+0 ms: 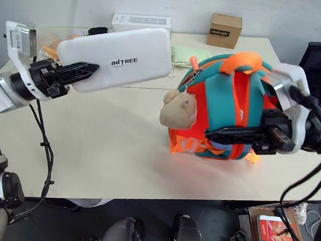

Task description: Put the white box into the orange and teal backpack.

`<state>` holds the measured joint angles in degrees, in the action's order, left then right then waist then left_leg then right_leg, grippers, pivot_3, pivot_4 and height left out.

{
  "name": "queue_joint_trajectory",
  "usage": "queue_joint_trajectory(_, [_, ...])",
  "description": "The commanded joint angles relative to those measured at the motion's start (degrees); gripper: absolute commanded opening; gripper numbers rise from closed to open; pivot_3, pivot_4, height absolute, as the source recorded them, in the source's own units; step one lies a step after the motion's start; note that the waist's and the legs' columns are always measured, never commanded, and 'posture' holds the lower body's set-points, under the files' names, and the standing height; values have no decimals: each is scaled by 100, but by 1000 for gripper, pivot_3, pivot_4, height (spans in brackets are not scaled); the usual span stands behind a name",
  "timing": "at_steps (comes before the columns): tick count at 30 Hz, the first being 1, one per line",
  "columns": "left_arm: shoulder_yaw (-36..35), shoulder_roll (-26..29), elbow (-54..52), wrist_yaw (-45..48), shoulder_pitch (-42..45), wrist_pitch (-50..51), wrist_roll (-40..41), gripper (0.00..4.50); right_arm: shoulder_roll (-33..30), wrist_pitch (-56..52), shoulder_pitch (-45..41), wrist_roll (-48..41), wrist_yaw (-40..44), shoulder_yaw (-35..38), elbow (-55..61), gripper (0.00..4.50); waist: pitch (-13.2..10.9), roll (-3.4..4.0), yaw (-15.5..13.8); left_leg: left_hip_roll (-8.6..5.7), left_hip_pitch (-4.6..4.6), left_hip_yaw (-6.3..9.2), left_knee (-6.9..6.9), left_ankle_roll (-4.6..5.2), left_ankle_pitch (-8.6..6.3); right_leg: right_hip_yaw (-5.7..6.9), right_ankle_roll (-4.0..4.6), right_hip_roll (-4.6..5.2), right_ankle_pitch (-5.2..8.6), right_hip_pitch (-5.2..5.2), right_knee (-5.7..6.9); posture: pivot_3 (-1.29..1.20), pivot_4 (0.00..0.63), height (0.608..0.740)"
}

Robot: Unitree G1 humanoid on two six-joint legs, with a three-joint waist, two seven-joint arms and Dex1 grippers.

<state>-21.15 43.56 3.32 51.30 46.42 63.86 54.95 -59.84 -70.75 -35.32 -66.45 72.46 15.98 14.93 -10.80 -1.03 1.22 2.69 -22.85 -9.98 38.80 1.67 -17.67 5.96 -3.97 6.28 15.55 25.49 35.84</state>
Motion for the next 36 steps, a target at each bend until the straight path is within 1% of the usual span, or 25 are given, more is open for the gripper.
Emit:
queue_joint_trajectory(1, [220,189,-278,533,171,-186,92,1232,-143,226,33,-16,86,188,11,19,0,0,2,0,-1,0,7,2,-1,2,-1,0,-1,0,2,0,150,740])
queue_joint_trajectory(4, [630,198,-192,830,310,-354,-138,1232,-157,407,186,149,74,116,19,19,0,0,2,1,-2,0,19,3,-2,3,-5,0,-3,0,10,0,150,740])
queue_joint_trajectory(6, [1010,179,-85,1005,426,-672,-491,1232,-139,495,255,232,52,76,5,19,0,0,-11,1,-2,1,20,3,-1,3,-5,-1,-3,0,11,0,150,740])
queue_joint_trajectory(8, [1556,57,217,1173,677,-1338,-1151,1232,-119,504,291,221,63,58,-2,19,0,0,-47,-1,-4,1,22,4,-1,7,-5,-3,-3,1,11,0,150,740])
queue_joint_trajectory(10, [1785,-50,505,1349,954,-1648,-1422,1232,-118,514,346,210,76,50,42,19,0,0,-111,-3,-4,0,24,5,-1,12,-6,-10,-4,1,11,0,150,740])
queue_joint_trajectory(14, [1564,-6,971,1694,1464,-1493,-1232,1232,-203,525,562,136,152,159,154,19,0,0,-128,-3,-20,6,31,15,-4,14,-7,-14,-5,6,8,0,150,740])
queue_joint_trajectory(18, [1318,156,1151,1914,1515,-1329,-1109,1232,-173,592,815,69,136,260,350,19,0,0,-107,-1,-30,7,32,21,-7,20,-10,-17,-7,10,11,0,150,740])
queue_joint_trajectory(20, [1385,170,1117,2006,1443,-1433,-1234,1232,-162,628,884,59,98,285,412,19,0,-1,-110,0,-30,4,32,22,-8,18,-14,-31,-9,9,13,0,150,740])
queue_joint_trajectory(23, [1535,45,1144,2011,1449,-1718,-1485,1232,-229,619,879,-36,96,345,425,19,-1,-1,-117,0,-30,5,40,23,-8,18,-15,-35,-9,9,6,0,150,740])
queue_joint_trajectory(28, [1867,-140,1271,2162,1405,-2455,-2032,1232,-355,495,662,-362,39,454,353,19,-1,-1,-130,-2,-27,7,44,28,-3,15,-19,-31,-12,9,11,0,150,740])
queue_joint_trajectory(31, [2029,-257,1252,2210,1331,-2768,-2271,1232,-416,353,460,-665,-57,534,249,19,0,-1,-128,-2,-29,7,44,28,-5,14,-18,-30,-12,9,8,0,150,740])
queue_joint_trajectory(36, [2148,-476,1270,2178,1306,-3136,-2534,1232,-503,258,331,-910,-149,612,289,19,-1,-1,-135,-2,-32,7,43,30,-7,16,-18,-29,-12,9,6,0,150,740])
